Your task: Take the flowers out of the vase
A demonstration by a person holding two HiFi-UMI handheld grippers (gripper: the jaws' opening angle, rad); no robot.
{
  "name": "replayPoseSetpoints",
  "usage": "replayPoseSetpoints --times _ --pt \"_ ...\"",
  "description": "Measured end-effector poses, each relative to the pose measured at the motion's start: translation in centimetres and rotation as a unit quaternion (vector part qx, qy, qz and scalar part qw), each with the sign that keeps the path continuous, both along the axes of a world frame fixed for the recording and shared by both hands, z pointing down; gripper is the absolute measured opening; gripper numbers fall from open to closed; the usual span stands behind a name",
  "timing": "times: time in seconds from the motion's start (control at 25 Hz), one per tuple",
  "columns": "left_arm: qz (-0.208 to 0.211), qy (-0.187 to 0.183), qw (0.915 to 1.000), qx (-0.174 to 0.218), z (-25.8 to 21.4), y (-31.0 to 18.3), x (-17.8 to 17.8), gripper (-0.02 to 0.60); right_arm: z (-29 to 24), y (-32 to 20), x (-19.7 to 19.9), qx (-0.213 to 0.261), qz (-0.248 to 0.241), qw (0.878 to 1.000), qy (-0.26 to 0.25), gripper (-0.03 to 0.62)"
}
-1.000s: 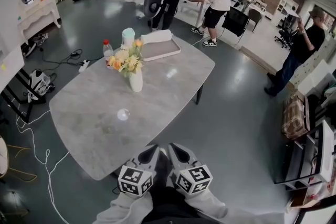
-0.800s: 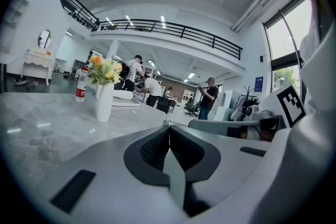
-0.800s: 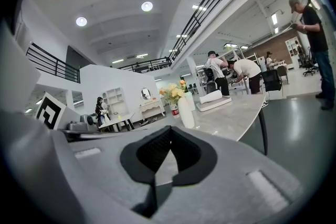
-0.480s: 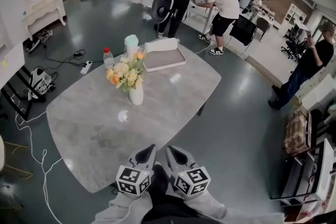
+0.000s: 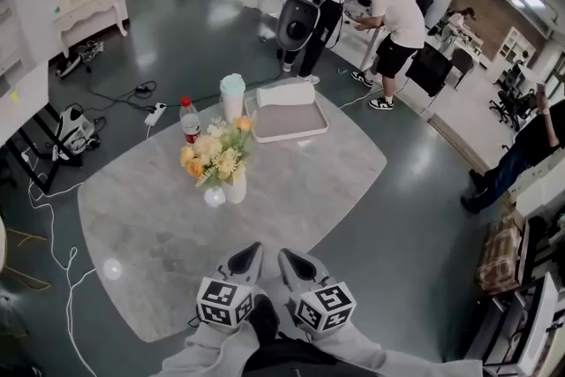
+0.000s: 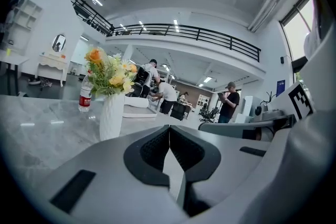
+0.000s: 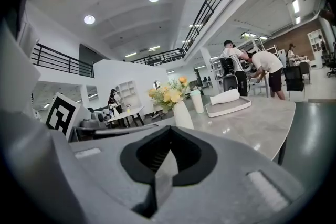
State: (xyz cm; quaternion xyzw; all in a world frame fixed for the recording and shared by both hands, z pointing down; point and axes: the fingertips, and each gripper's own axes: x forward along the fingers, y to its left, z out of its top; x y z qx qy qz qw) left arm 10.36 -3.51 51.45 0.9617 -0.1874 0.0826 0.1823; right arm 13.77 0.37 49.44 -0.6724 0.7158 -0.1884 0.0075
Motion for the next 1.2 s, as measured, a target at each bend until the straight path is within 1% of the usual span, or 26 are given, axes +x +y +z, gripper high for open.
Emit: replayPoseSetpoints --times 0.24,0.4,0.52,0.64,0.8,0.96,1.2 --pt "-0.033 0.0 0.9995 -0.001 0.0 -3.7 1.9 0.003 -0.3 -4.3 3.2 -0.002 -0.023 1.0 0.007 0.0" --pt "-0.055 -0.006 0.9985 -0.003 0.4 -6.0 2.2 0.003 -0.1 -7.3 5.0 -0.003 -0.032 0.999 0.006 0.0" --pt "-0.07 -0.011 0.9974 -0.006 0.8 -7.4 2.2 0.003 0.4 -9.2 5.6 -0.009 -0.044 0.999 0.003 0.0" --pt "-0.084 -0.013 0.9964 -0.009 1.0 -8.3 1.9 0.003 0.5 -10.9 5.3 -0.011 -0.059 0.998 -0.002 0.0" --pt "-0.101 -0.016 0.9947 -0.001 1.2 -9.0 1.0 0.003 0.2 -12.8 4.9 0.004 -0.079 0.997 0.009 0.0" --pt "-0.121 -0.015 0.9926 0.0 1.1 -9.5 -0.1 0.003 0.0 -14.4 5.3 0.008 -0.083 0.997 0.006 0.0" --pt "-0.169 -0.015 0.9854 0.0 1.0 -10.4 -2.1 0.003 -1.0 -17.0 5.5 0.019 -0.102 0.994 0.016 0.0"
